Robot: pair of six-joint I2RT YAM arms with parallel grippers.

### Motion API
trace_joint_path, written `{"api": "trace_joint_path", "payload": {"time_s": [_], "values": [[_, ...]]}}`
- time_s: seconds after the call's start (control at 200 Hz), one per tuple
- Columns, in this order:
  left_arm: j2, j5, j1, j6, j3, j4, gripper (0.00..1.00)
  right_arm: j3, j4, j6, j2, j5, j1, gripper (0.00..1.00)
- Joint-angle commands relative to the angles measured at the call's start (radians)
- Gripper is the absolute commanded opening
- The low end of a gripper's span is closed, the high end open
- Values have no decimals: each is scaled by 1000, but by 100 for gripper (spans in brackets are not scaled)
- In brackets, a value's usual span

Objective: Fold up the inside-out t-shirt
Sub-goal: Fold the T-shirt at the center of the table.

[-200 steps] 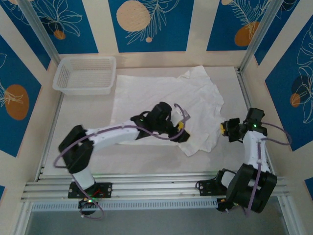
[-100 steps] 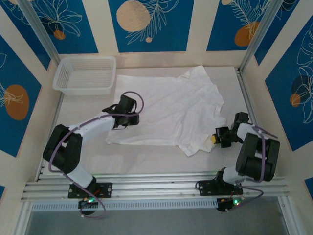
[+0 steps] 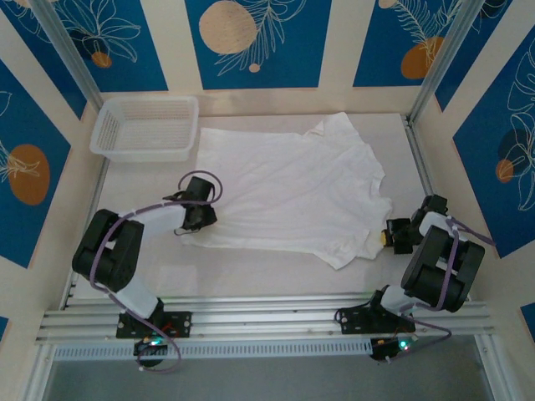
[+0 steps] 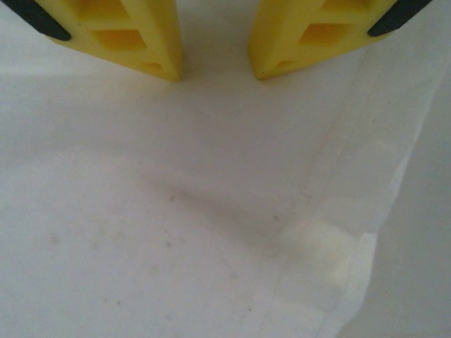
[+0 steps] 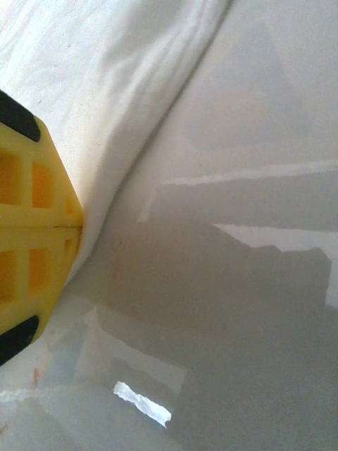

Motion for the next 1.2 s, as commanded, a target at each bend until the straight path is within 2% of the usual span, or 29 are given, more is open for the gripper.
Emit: {"api": "trace_joint_path", "payload": {"time_s": [0.0, 0.19, 0.305, 0.44, 0.59, 0.83, 0.99, 1.11, 1.195], "values": [[-42, 25, 10, 5, -60, -23, 41, 43, -72, -120, -71, -35, 2, 11], [-275, 80, 8, 54, -56, -64, 51, -56, -135, -66, -298, 66, -4, 36], [-383, 86, 9, 75, -60, -127, 54, -144, -93, -67, -364, -3, 10, 36], [-461, 60, 9, 113, -72, -205, 55, -154, -83, -93, -326, 32, 55, 37], [-464, 21, 9, 142, -77, -266, 56, -139, -30, -95, -278, 53, 64, 36], [-496, 9, 9, 122, -133, -240, 56, -146, 32, -121, -253, 118, 63, 39], [-497, -3, 11, 105, -141, -251, 56, -159, 82, -119, -222, 87, 68, 34], [-490, -38, 30, 66, -131, -347, 56, -146, 87, -118, -209, 75, 66, 21], [-504, -34, 62, 65, -141, -377, 55, -139, 82, -121, -209, 70, 63, 15]]}}
